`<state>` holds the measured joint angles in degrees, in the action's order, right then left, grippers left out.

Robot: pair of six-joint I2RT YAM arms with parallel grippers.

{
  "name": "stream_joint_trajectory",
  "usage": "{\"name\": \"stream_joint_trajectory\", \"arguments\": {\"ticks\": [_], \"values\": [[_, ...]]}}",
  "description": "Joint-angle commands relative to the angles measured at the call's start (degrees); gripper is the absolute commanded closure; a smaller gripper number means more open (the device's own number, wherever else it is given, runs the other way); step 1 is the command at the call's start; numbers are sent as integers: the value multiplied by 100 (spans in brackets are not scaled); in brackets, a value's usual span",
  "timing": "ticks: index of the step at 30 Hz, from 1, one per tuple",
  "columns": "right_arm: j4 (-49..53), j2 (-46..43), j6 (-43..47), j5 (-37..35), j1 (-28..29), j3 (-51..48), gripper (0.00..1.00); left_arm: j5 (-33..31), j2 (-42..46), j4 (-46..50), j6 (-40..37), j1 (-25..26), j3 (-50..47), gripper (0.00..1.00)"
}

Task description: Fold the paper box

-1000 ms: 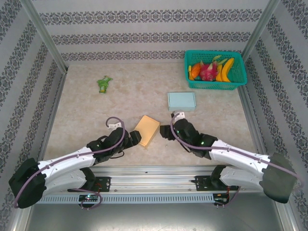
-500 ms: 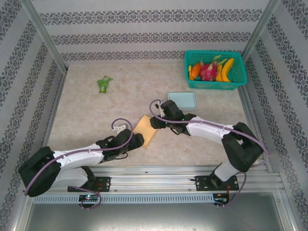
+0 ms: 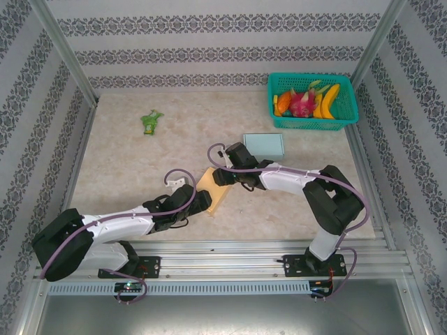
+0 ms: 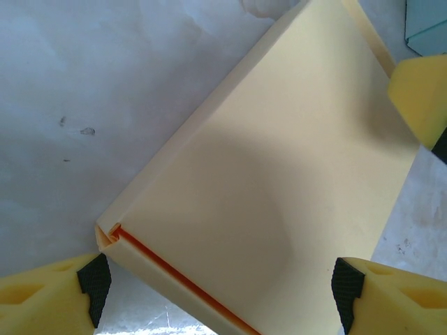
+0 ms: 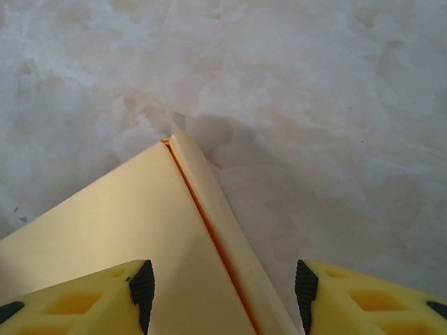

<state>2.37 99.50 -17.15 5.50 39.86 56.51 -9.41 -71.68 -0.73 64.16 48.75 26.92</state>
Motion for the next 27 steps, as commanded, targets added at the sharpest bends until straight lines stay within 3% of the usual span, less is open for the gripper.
{"name": "stream_joint_trajectory", "arguments": {"ticks": [1, 14, 27], "values": [[-61, 72, 39, 116, -47, 1, 43, -216, 10, -94, -3, 52, 87, 15], [-374, 190, -212, 177, -40, -232, 44, -299, -135, -260, 5, -44, 265, 16], [-984, -239, -916, 301, -454, -753, 45, 261, -1425, -555, -526, -879, 1383, 17]]}}
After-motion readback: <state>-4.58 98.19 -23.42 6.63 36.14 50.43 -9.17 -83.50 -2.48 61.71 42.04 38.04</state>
